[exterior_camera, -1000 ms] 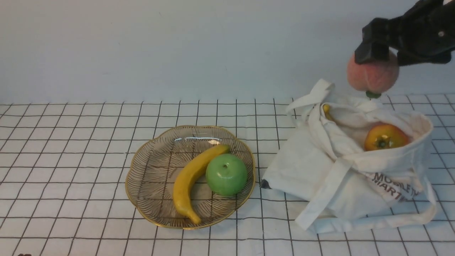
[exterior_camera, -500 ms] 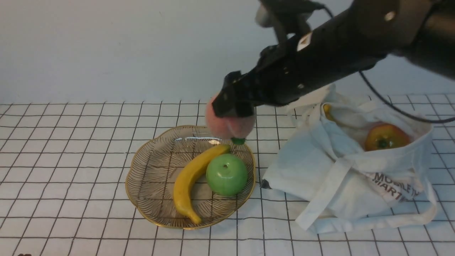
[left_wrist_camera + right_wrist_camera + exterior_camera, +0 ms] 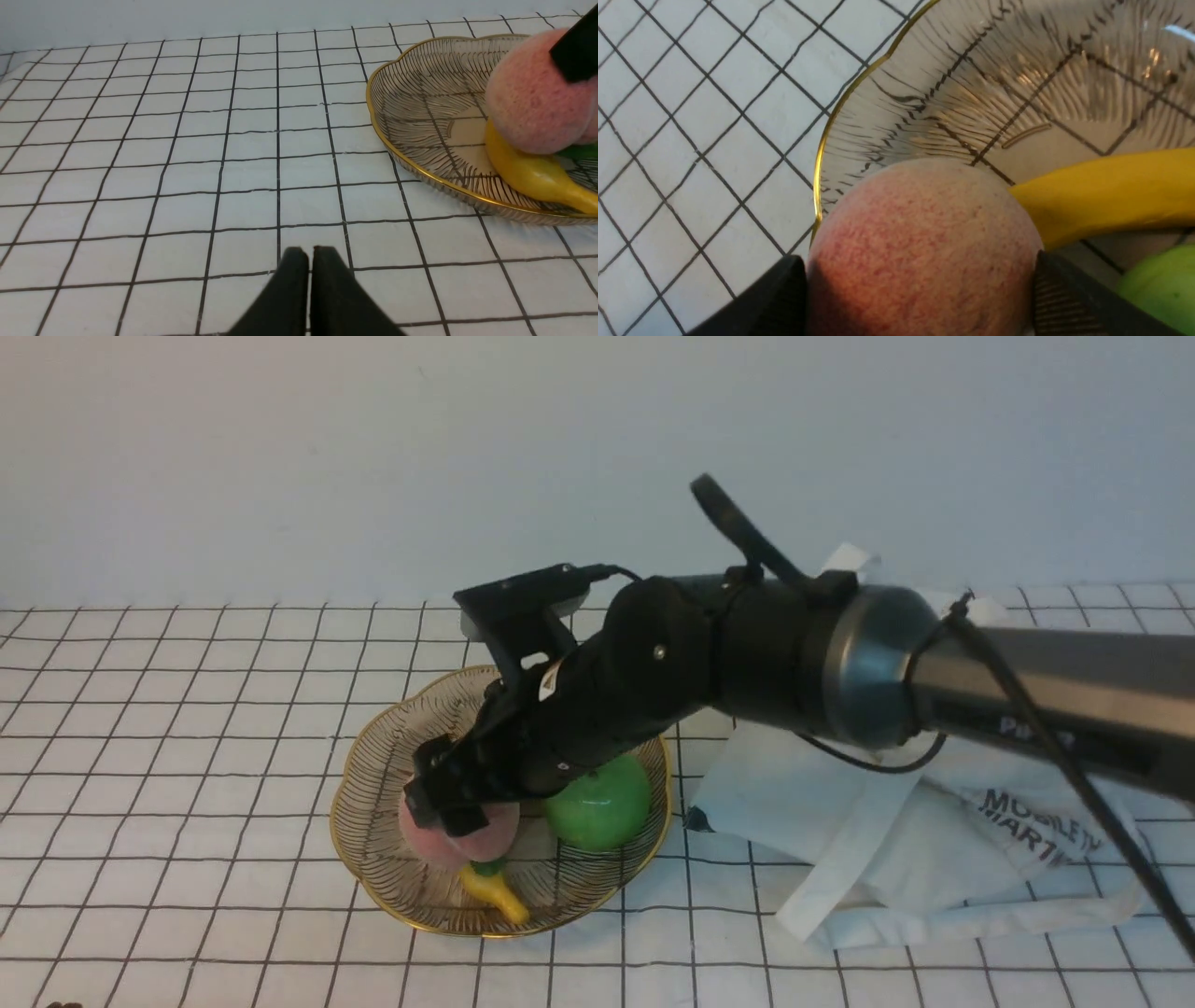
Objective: Take the fruit out of the bag on the white checkered tablecloth and place them on the plate.
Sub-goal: 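Place the peach onto the plate with the right gripper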
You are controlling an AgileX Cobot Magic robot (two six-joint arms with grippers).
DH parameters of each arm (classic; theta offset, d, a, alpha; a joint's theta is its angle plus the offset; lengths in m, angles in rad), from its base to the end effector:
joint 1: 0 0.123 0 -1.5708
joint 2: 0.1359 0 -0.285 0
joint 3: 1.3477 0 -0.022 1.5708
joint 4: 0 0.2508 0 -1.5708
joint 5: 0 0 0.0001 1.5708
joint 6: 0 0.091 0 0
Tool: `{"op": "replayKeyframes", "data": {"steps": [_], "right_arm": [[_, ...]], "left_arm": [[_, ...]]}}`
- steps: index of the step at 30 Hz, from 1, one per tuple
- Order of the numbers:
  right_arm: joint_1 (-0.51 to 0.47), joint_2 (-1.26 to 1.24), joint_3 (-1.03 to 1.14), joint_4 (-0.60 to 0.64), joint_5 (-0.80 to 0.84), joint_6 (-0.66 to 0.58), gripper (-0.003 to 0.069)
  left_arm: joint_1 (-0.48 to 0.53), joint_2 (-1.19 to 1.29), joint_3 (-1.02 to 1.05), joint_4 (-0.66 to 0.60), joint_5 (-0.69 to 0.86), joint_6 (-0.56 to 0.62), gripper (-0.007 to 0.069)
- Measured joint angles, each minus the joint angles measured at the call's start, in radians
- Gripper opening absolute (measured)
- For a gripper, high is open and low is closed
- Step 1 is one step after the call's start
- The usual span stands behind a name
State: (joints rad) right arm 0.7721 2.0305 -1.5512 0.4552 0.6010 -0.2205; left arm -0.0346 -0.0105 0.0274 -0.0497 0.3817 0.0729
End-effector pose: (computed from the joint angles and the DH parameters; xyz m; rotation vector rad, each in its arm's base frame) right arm 0.3078 0.3313 0.2120 -0.8847 2.4592 0.6758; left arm 0.0524 -0.0035 0.1703 0.0704 1.8805 -0.0228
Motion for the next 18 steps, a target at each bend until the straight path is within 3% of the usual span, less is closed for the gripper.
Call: {"op": "replayKeyframes", "data": {"steps": [6, 14, 18], "right_arm": [[0.004, 0.04, -0.045, 0.009, -0.021, 0.0, 0.0556], [0.005, 0.041, -0.048, 0.022, -0.039, 0.0, 0.0677], [0.005, 0.039, -0.048, 0.009, -0.036, 0.0, 0.0689]], "left_arm": [[0.0, 0.0, 0.0, 0.0, 0.0, 0.0, -0.0008], [0.0, 0.0, 0.0, 0.0, 0.0, 0.0, -0.0008], [0.0, 0.0, 0.0, 0.0, 0.0, 0.0, -0.0008]]}}
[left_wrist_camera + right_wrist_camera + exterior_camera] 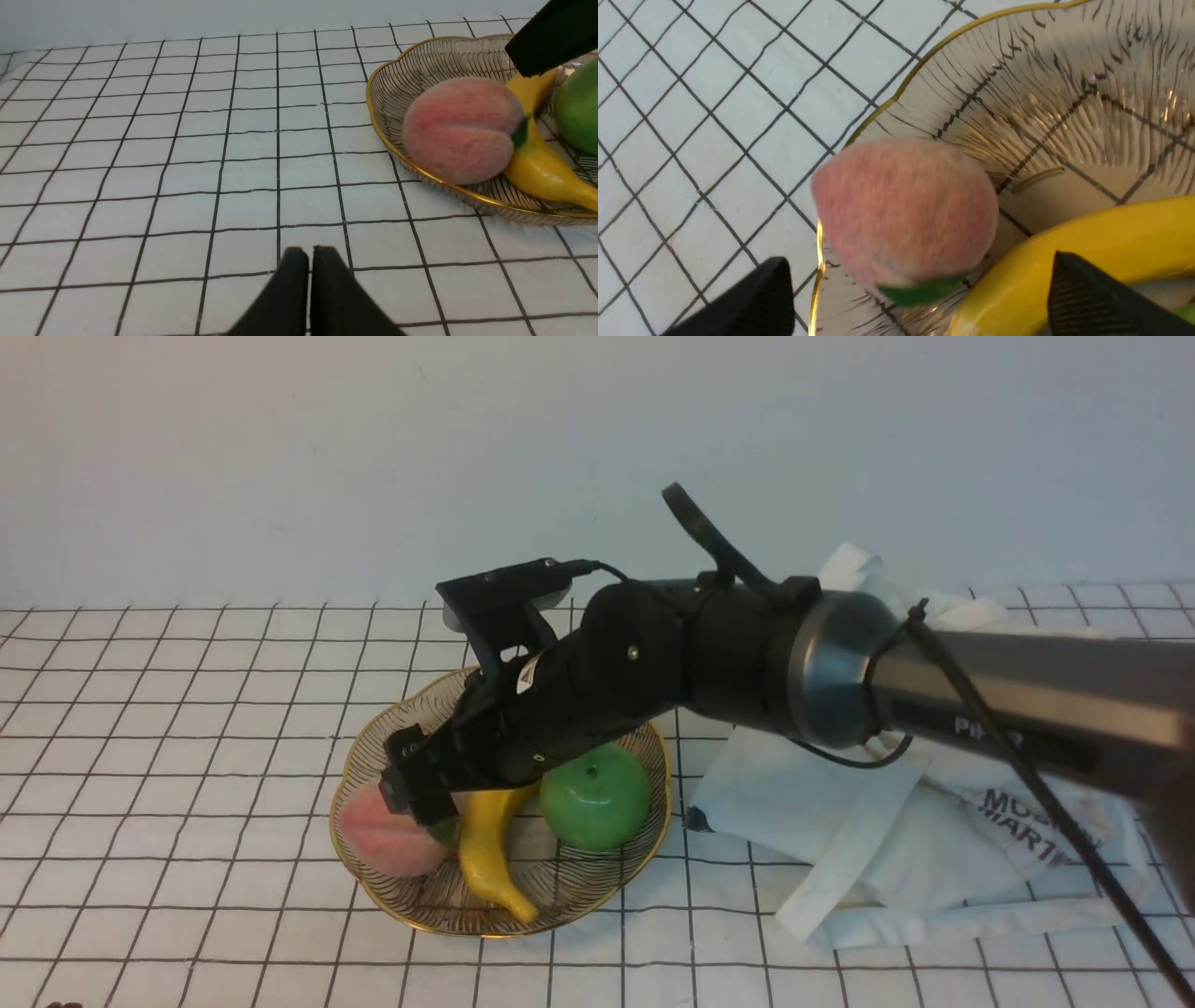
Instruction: Take the fruit out of the bag on the white checkered tablecloth and place them on the plate.
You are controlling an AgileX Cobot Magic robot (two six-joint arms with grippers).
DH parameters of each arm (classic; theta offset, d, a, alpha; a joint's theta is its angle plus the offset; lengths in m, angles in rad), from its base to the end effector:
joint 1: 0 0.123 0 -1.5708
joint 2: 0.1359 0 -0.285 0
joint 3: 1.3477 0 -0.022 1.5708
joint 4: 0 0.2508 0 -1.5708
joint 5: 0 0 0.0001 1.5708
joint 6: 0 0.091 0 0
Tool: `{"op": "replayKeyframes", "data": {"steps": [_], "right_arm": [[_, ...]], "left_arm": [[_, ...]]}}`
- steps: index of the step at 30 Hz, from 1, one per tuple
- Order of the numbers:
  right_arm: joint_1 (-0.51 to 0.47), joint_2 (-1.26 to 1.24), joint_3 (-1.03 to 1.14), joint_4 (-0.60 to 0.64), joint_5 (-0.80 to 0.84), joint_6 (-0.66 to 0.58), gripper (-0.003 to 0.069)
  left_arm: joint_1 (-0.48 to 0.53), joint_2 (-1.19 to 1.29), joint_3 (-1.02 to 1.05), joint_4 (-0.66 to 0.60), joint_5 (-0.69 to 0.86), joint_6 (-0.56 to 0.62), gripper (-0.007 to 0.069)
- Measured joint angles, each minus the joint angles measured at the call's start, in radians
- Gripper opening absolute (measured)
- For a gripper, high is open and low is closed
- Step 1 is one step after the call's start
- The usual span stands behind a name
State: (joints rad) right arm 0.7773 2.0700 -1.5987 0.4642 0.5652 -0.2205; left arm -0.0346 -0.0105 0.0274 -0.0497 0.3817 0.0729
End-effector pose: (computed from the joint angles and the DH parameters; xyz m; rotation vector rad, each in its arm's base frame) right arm 0.3159 0.3415 0.2096 -0.8605 2.4227 0.6896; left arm 0.0524 -0.0035 0.1703 0.0704 1.8805 -0.0228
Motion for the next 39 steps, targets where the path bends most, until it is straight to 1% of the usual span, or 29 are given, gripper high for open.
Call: {"op": "replayKeyframes", "data": {"steps": [4, 5, 6, 7, 8, 9, 11, 12, 14, 15, 18, 19, 20, 21, 22, 25, 26, 27, 29, 31, 32, 37, 39], "right_arm": [[-0.001, -0.032, 0.0, -0.09, 0.033, 0.001, 0.0689], [-0.002, -0.047, 0.0, -0.123, 0.048, 0.009, 0.0689], [-0.007, -0.075, 0.0, -0.19, 0.07, 0.029, 0.0682], [-0.011, -0.097, 0.0, -0.221, 0.088, 0.05, 0.0677], [-0.023, -0.136, 0.0, -0.299, 0.118, 0.09, 0.0656], [-0.031, -0.172, 0.0, -0.348, 0.141, 0.132, 0.0639], [-0.056, -0.26, 0.0, -0.505, 0.221, 0.23, 0.057], [-0.058, -0.269, 0.0, -0.505, 0.228, 0.238, 0.0562], [-0.075, -0.377, 0.0, -0.68, 0.328, 0.342, 0.0447], [-0.079, -0.405, 0.0, -0.718, 0.356, 0.366, 0.0402], [-0.081, -0.551, 0.0, -0.872, 0.495, 0.479, 0.0223], [-0.081, -0.571, 0.0, -0.899, 0.513, 0.493, 0.0197], [-0.081, -0.652, 0.0, -0.957, 0.583, 0.543, 0.0087], [-0.081, -0.693, 0.0, -0.978, 0.614, 0.566, 0.006], [-0.081, -0.767, 0.0, -1.002, 0.657, 0.603, 0.0017], [-0.082, -0.926, 0.012, -1.018, 0.684, 0.655, -0.0008], [-0.082, -0.926, 0.012, -1.019, 0.684, 0.655, -0.0008], [-0.082, -1.0, 0.028, -1.021, 0.684, 0.665, -0.0012], [-0.082, -1.133, 0.09, -1.025, 0.69, 0.682, -0.0013], [-0.082, -1.308, 0.196, -1.029, 0.669, 0.696, -0.0013], [-0.082, -1.339, 0.217, -1.029, 0.66, 0.7, -0.0013], [-0.082, -1.715, 0.517, -1.014, 0.482, 0.745, -0.0013], [-0.082, -1.859, 0.643, -1.01, 0.408, 0.786, -0.0013]], "left_arm": [[0.0, 0.0, 0.0, 0.0, 0.0, 0.0, -0.0008], [0.0, 0.0, 0.0, 0.0, 0.0, 0.0, -0.0008], [0.0, 0.0, 0.0, 0.0, 0.0, 0.0, -0.0008], [0.0, 0.0, 0.0, 0.0, 0.0, 0.0, -0.0008], [0.0, 0.0, 0.0, 0.0, 0.0, 0.0, -0.0008], [0.0, 0.0, 0.0, 0.0, 0.0, 0.0, -0.0008], [0.0, 0.0, 0.0, 0.0, 0.0, 0.0, -0.0008], [0.0, 0.0, 0.0, 0.0, 0.0, 0.0, -0.0008], [0.0, 0.0, 0.0, 0.0, 0.0, 0.0, -0.0008], [0.0, 0.0, 0.0, 0.0, 0.0, 0.0, -0.0008], [0.0, 0.0, 0.0, 0.0, 0.0, 0.0, -0.0008], [0.0, 0.0, 0.0, 0.0, 0.0, 0.0, -0.0008], [0.0, 0.0, 0.0, 0.0, 0.0, 0.0, -0.0008], [0.0, 0.0, 0.0, 0.0, 0.0, 0.0, -0.0008], [0.0, 0.0, 0.0, 0.0, 0.0, 0.0, -0.0008], [0.0, 0.0, 0.0, 0.0, 0.0, 0.0, -0.0008], [0.0, 0.0, 0.0, 0.0, 0.0, 0.0, -0.0008], [0.0, 0.0, 0.0, 0.0, 0.0, 0.0, -0.0008], [0.0, 0.0, 0.0, 0.0, 0.0, 0.0, -0.0008], [0.0, 0.0, 0.0, 0.0, 0.0, 0.0, -0.0008], [0.0, 0.0, 0.0, 0.0, 0.0, 0.0, -0.0008], [0.0, 0.0, 0.0, 0.0, 0.0, 0.0, -0.0008], [0.0, 0.0, 0.0, 0.0, 0.0, 0.0, -0.0008]]}}
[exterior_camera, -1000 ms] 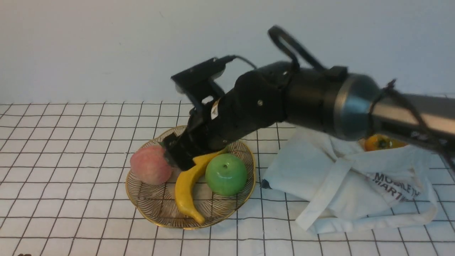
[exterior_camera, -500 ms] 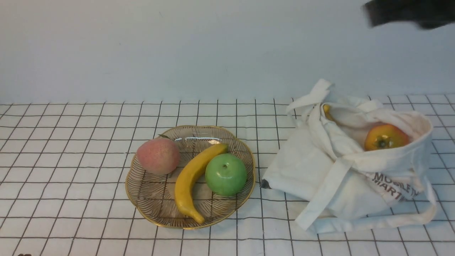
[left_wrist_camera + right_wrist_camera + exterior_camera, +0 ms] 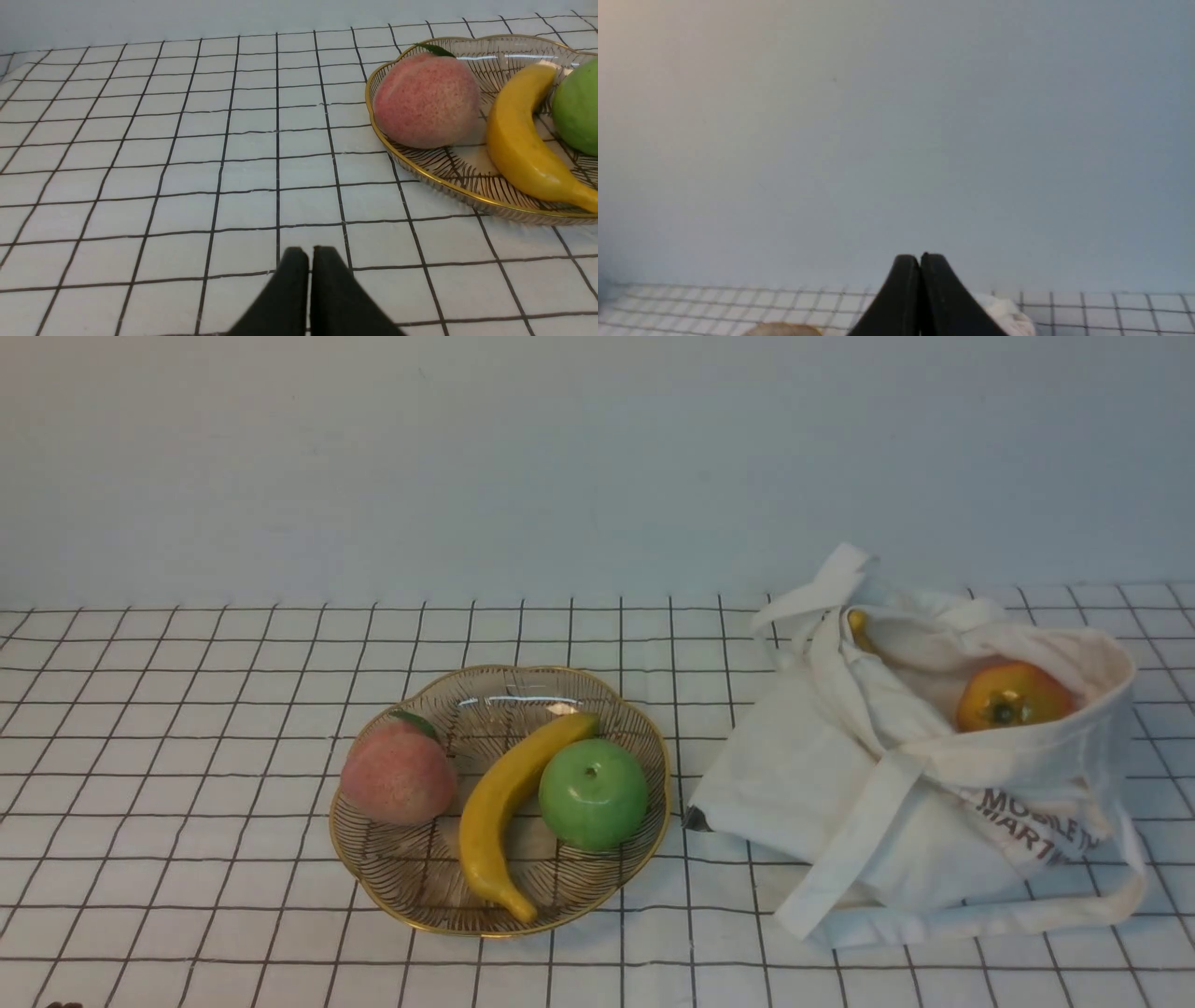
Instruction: Take the fruit out of the bag on the white checkered tablecloth and place them on the plate.
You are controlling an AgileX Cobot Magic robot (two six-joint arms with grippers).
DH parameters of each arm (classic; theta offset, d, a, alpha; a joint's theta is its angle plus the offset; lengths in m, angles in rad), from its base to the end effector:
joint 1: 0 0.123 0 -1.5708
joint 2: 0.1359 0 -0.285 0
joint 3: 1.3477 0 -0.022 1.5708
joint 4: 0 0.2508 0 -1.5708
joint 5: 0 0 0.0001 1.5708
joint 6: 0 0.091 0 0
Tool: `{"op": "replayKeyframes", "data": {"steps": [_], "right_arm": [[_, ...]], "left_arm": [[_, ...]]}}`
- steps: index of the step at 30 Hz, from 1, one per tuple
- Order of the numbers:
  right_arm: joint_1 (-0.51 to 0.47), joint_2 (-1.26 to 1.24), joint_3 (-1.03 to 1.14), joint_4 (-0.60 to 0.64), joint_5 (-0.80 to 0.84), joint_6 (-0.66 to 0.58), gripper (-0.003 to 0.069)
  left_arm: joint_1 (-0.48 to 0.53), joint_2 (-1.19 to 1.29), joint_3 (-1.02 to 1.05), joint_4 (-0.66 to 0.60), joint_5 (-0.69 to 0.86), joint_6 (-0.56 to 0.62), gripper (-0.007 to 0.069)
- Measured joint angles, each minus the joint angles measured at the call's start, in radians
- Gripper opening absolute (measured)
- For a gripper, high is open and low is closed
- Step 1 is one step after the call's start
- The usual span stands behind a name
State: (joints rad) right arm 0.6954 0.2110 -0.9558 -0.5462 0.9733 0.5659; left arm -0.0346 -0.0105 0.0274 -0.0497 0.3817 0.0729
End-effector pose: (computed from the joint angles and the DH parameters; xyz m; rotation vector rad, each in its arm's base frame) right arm -0.0006 -0.0514 0.4146 -0.0351 1.6418 0.3515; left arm 0.0524 -0.0035 0.1703 0.0704 1.8805 -0.0228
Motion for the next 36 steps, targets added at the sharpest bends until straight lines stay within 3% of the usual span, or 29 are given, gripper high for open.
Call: {"op": "replayKeyframes", "data": {"steps": [6, 12, 28, 33, 34, 35, 36], "right_arm": [[0.0, -0.207, 0.215, 0.002, -0.131, 0.05, -0.0013], [0.0, -0.229, 0.281, 0.009, -0.262, 0.053, -0.0013], [0.0, -0.229, 0.326, -0.02, -0.309, 0.05, -0.0013], [0.0, -0.229, 0.352, 0.15, -0.417, -0.171, -0.0014], [0.0, -0.229, 0.364, 0.222, -0.44, -0.27, -0.0014], [0.0, -0.229, 0.366, 0.235, -0.443, -0.287, -0.0014], [0.0, -0.229, 0.382, 0.318, -0.469, -0.401, -0.0014]], "left_arm": [[0.0, 0.0, 0.0, 0.0, 0.0, 0.0, -0.0008], [0.0, 0.0, 0.0, 0.0, 0.0, 0.0, -0.0008], [0.0, 0.0, 0.0, 0.0, 0.0, 0.0, -0.0008], [0.0, 0.0, 0.0, 0.0, 0.0, 0.0, -0.0008], [0.0, 0.0, 0.0, 0.0, 0.0, 0.0, -0.0008], [0.0, 0.0, 0.0, 0.0, 0.0, 0.0, -0.0008], [0.0, 0.0, 0.0, 0.0, 0.0, 0.0, -0.0008]]}}
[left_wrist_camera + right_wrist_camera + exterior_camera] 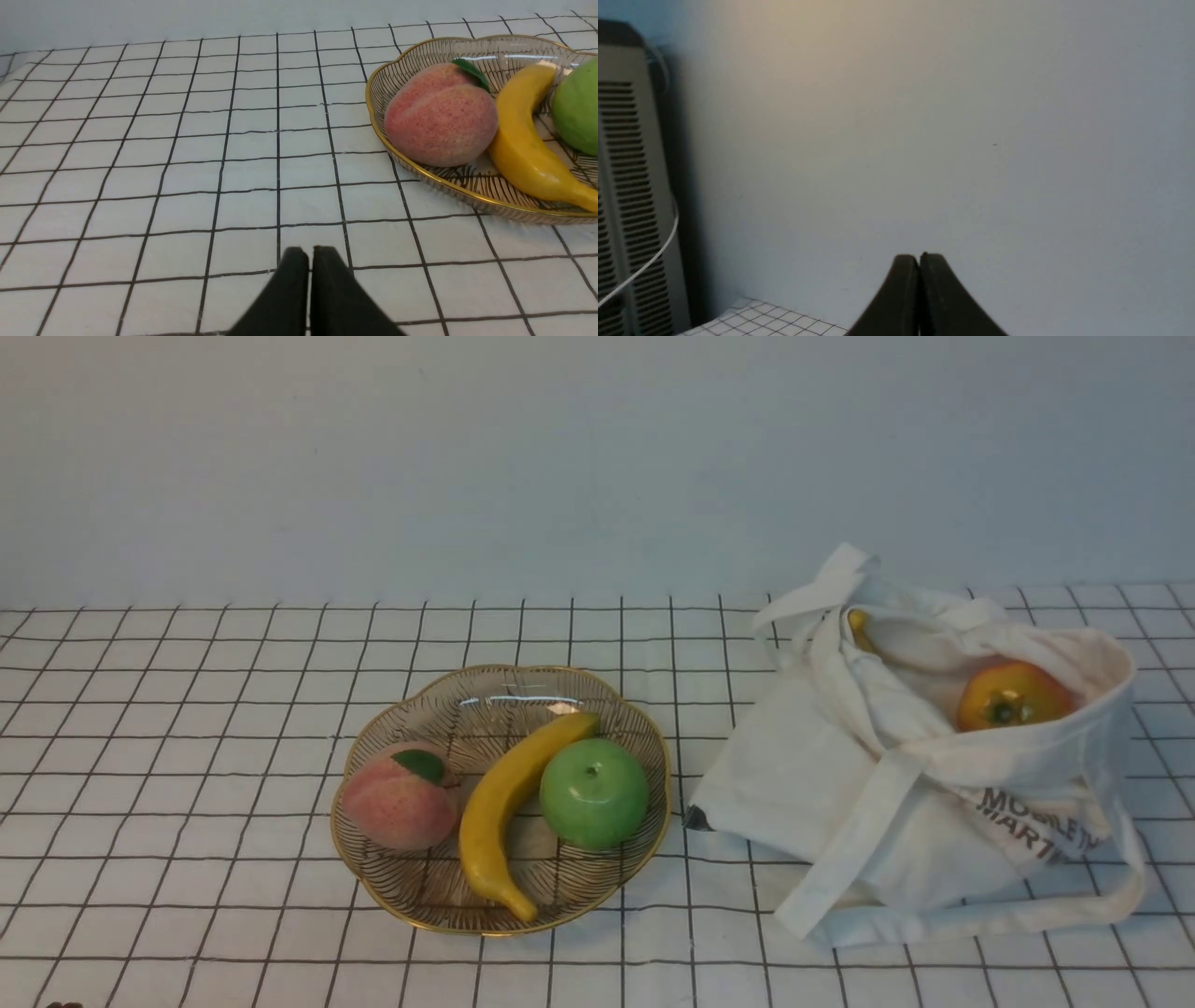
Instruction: Take the fruit out of the bag on the white checkered tablecloth and place them on the plate.
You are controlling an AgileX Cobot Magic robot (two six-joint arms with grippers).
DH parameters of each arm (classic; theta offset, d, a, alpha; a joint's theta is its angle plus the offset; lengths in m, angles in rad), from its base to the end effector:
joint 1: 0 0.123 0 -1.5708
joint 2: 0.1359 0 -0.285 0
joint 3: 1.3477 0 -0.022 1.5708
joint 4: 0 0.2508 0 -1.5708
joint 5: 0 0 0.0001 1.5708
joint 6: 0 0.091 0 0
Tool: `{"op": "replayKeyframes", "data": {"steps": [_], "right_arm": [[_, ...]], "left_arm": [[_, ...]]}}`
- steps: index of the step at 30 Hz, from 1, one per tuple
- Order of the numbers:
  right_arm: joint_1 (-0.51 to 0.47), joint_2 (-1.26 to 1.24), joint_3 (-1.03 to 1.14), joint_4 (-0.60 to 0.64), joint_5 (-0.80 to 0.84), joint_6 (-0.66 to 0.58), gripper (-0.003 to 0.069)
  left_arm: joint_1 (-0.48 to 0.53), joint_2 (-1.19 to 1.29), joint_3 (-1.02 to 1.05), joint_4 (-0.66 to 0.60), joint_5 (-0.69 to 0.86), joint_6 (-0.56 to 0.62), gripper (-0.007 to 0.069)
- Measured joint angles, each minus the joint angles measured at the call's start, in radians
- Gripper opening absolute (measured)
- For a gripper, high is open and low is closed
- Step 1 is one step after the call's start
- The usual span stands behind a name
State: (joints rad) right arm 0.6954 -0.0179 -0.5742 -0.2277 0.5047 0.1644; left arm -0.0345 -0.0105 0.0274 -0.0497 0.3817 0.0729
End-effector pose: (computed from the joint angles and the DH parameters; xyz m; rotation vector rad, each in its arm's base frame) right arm -0.0034 -0.0158 0.3478 -0.4141 1.3401 0.4738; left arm 0.0524 -0.0035 0.1703 0.0703 1.8805 -0.0227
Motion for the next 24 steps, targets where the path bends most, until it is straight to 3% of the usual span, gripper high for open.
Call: {"op": "replayKeyframes", "data": {"steps": [2, 5, 11, 14, 20, 21, 24], "right_arm": [[0.0, 0.0, 0.028, 0.116, -0.033, -0.153, -0.0014], [0.0, 0.0, 0.066, 0.228, -0.059, -0.283, -0.0014], [-0.031, 0.0, 0.164, 0.275, -0.085, -0.32, -0.0014], [-0.117, 0.0, 0.214, 0.286, -0.086, -0.32, -0.0014], [-0.407, 0.0, 0.392, 0.284, -0.086, -0.322, -0.0014], [-0.496, 0.0, 0.463, 0.284, -0.086, -0.322, -0.0014], [-0.599, 0.001, 0.552, 0.289, -0.086, -0.322, -0.0014]], "left_arm": [[0.0, 0.0, 0.0, 0.0, 0.0, 0.0, -0.0008], [0.0, 0.0, 0.0, 0.0, 0.0, 0.0, -0.0008], [0.0, 0.0, 0.0, 0.0, 0.0, 0.0, -0.0008], [0.0, 0.0, 0.0, 0.0, 0.0, 0.0, -0.0008], [0.0, 0.0, 0.0, 0.0, 0.0, 0.0, -0.0008], [0.0, 0.0, 0.0, 0.0, 0.0, 0.0, -0.0008], [0.0, 0.0, 0.0, 0.0, 0.0, 0.0, -0.0008]]}}
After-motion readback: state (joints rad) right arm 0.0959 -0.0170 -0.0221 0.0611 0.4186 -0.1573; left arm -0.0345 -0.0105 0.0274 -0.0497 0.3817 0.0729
